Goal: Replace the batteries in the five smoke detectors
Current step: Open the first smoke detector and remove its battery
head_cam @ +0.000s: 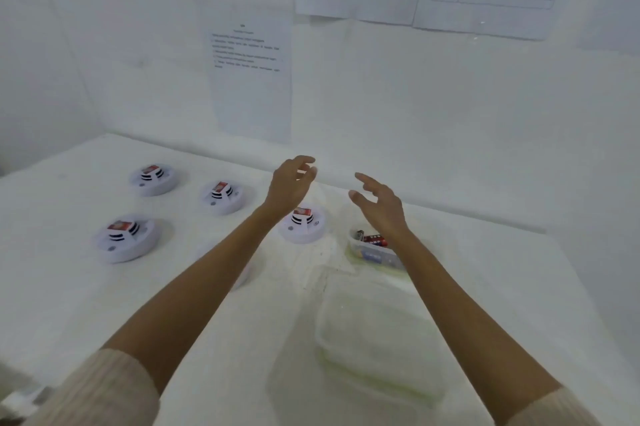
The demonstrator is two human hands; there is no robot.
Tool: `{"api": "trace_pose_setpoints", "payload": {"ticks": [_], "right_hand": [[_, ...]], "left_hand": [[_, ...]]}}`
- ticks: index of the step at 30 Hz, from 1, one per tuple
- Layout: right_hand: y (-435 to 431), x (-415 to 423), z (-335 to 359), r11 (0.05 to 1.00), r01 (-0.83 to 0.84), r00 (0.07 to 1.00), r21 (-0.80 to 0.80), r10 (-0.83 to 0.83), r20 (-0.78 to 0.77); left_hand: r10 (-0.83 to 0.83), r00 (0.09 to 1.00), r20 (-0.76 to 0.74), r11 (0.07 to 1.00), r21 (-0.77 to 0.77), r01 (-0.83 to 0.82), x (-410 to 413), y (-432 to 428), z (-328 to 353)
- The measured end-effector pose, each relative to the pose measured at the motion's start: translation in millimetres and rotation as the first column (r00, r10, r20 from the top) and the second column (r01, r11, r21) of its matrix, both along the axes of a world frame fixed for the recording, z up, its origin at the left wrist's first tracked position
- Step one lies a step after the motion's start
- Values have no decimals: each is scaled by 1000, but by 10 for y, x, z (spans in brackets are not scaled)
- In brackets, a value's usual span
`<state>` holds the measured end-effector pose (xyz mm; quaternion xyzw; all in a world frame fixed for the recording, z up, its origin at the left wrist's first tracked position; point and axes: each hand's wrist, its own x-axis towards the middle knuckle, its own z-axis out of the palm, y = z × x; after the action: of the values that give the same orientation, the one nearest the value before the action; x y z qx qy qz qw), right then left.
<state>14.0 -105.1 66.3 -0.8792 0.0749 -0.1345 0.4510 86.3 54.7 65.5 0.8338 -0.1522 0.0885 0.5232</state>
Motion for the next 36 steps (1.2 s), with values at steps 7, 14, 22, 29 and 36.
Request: {"api": "trace_pose_setpoints", "payload": {"ticks": [7,14,22,29,36], "right_hand": [[781,355,-78,994,3,999,111,3,-51],[1160,576,-390,972,188,974,141,-165,-158],[1233,553,-655,896,397,909,199,-355,-217],[1149,464,-828,801,486,874,349,-454,-175],[1098,509,-800,604,405,886,686,-445,-132]], "left_hand": [[27,994,-103,1000,9,-27,142,771,-39],[-211,906,-368,963,82,257,384,918,-328],[-335,795,-507,913,33,406,602,766,-578],[-402,790,-463,877,54,478,675,625,-732],[-429,744,-512,888,-89,451,701,550,-631]]}}
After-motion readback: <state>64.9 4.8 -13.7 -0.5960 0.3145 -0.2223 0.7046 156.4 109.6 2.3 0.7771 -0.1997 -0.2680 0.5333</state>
